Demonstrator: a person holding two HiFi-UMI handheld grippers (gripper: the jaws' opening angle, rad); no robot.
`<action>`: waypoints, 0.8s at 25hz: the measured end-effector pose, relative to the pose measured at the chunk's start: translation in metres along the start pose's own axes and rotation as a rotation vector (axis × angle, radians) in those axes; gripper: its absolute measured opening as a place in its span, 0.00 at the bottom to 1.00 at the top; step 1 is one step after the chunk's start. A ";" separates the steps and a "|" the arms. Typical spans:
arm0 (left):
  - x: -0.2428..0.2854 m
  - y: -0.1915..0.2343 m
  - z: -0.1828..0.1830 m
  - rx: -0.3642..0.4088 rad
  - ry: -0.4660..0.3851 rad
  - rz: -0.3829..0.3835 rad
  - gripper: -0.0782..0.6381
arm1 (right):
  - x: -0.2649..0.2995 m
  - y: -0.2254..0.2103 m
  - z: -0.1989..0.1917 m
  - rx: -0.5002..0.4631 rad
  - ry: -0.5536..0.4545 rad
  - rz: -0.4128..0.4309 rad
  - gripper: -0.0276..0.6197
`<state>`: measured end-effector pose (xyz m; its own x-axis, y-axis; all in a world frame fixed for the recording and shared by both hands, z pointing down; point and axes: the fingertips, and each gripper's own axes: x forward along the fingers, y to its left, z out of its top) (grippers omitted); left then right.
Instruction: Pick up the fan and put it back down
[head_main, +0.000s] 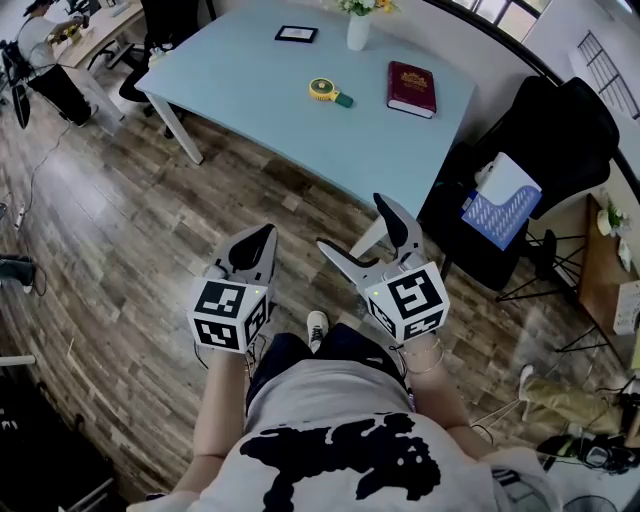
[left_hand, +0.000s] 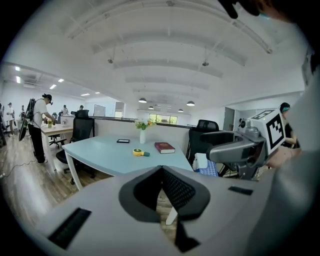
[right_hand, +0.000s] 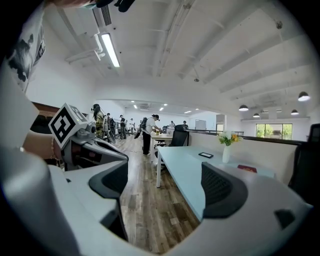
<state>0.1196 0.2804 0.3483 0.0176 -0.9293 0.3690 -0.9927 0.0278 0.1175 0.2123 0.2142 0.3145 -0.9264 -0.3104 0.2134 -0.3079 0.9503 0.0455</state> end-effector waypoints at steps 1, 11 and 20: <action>0.004 0.003 0.002 -0.006 -0.002 0.003 0.12 | 0.004 -0.003 0.000 -0.001 0.002 0.004 0.73; 0.041 0.029 0.014 -0.037 -0.001 0.004 0.12 | 0.038 -0.029 -0.007 0.020 0.030 0.007 0.73; 0.096 0.072 0.031 -0.036 0.015 -0.046 0.12 | 0.098 -0.061 -0.008 0.033 0.052 -0.026 0.73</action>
<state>0.0459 0.1815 0.3640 0.0656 -0.9241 0.3764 -0.9858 -0.0015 0.1681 0.1422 0.1260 0.3402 -0.9056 -0.3328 0.2629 -0.3397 0.9403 0.0200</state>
